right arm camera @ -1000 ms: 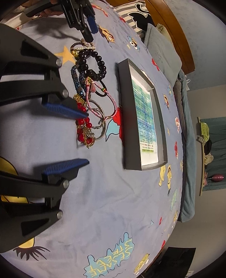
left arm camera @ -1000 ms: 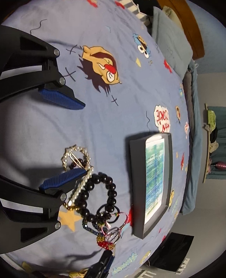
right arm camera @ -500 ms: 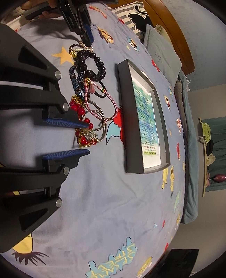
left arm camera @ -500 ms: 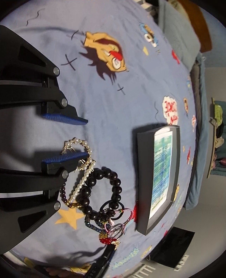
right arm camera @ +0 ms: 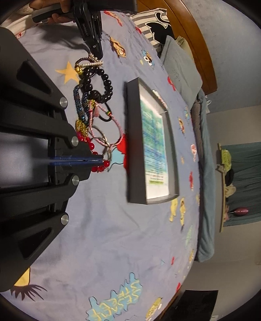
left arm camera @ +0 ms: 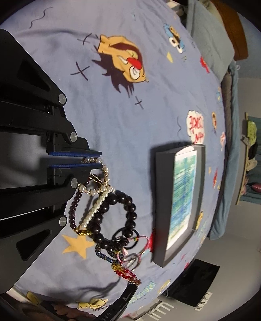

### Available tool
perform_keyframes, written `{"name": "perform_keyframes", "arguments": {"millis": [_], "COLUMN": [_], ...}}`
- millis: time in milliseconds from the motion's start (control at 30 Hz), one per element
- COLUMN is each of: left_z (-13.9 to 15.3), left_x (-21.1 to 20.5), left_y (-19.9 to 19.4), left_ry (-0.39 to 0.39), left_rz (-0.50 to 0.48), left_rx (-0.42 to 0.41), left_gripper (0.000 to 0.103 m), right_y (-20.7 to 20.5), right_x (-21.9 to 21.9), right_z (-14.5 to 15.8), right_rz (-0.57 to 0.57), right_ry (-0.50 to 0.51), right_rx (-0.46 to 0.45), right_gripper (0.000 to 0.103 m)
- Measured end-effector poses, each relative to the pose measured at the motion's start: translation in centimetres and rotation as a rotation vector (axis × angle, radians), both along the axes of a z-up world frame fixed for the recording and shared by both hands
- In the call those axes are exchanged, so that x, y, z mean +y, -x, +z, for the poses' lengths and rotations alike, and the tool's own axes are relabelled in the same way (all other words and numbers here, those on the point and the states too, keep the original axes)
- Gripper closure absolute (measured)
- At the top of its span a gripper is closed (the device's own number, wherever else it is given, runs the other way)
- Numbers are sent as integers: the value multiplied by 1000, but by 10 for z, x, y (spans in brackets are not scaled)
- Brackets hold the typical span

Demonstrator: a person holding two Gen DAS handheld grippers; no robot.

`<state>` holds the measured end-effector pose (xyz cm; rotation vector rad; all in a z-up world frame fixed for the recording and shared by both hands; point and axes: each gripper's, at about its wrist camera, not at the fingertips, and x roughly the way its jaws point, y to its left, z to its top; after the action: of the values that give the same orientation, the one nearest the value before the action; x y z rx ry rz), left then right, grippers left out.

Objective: Organize jewelry
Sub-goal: 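Carry the brooch into the gray box with the left tool while the right tool drops the earrings there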

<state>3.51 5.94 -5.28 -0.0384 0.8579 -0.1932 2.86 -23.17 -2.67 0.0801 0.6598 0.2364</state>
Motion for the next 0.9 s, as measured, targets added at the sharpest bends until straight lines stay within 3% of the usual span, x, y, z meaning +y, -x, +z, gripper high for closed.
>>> {"name": "perform_keyframes", "arguments": {"millis": [200, 533, 900], "left_z": [16, 43, 77], "left_x": [-3, -5, -12], "left_y": [9, 15, -25], "left_ry": [-75, -108, -124], "left_rz": [29, 54, 8], "left_rx": [-84, -154, -180], "left_gripper": [98, 98, 98], "right_y": [9, 20, -22], "right_x": [-3, -8, -13], "right_z": [15, 49, 86], "right_rz": [5, 7, 34], "right_ry": [5, 29, 84], "right_rx": [-58, -139, -120], "right_gripper": [102, 102, 102]}}
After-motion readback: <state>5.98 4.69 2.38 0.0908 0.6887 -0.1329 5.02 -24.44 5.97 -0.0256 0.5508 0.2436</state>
